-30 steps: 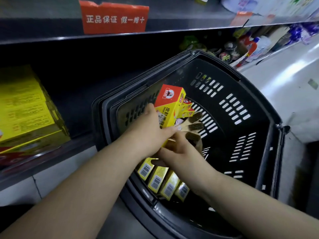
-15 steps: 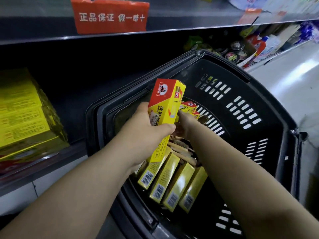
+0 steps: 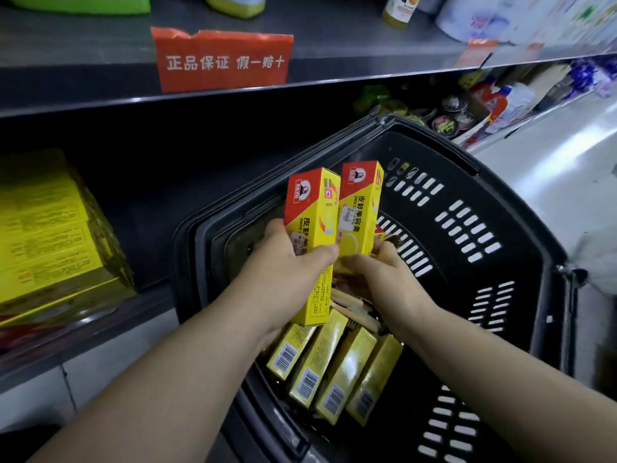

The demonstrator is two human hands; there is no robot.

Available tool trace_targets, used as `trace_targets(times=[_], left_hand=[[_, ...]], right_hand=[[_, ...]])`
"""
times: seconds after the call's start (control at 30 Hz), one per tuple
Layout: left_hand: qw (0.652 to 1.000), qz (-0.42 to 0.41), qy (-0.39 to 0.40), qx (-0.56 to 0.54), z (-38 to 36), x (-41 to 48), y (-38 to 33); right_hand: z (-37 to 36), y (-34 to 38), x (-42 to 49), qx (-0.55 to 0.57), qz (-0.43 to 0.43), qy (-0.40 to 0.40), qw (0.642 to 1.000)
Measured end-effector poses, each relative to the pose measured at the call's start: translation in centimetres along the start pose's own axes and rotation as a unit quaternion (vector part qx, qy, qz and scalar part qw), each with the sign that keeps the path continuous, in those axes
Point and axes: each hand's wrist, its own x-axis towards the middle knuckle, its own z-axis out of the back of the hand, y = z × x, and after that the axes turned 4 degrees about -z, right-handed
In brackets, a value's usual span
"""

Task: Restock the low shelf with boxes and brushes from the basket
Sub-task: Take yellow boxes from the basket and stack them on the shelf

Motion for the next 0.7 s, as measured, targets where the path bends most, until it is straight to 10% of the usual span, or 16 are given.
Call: trace_targets(times=[0.4,0.7], left_hand=[[0.998,-0.019,-0.008,-0.054,0.0,-0.2,0.3],[0.997,-0.055,-0.044,0.026,-0.3,0.1,0.7]], right_hand=[[-0.5,-0.3,-6.8,-0.116,0.162,0.187,0.962],[1.5,-0.6,0.6,-0.074,0.044,0.054,0.995]])
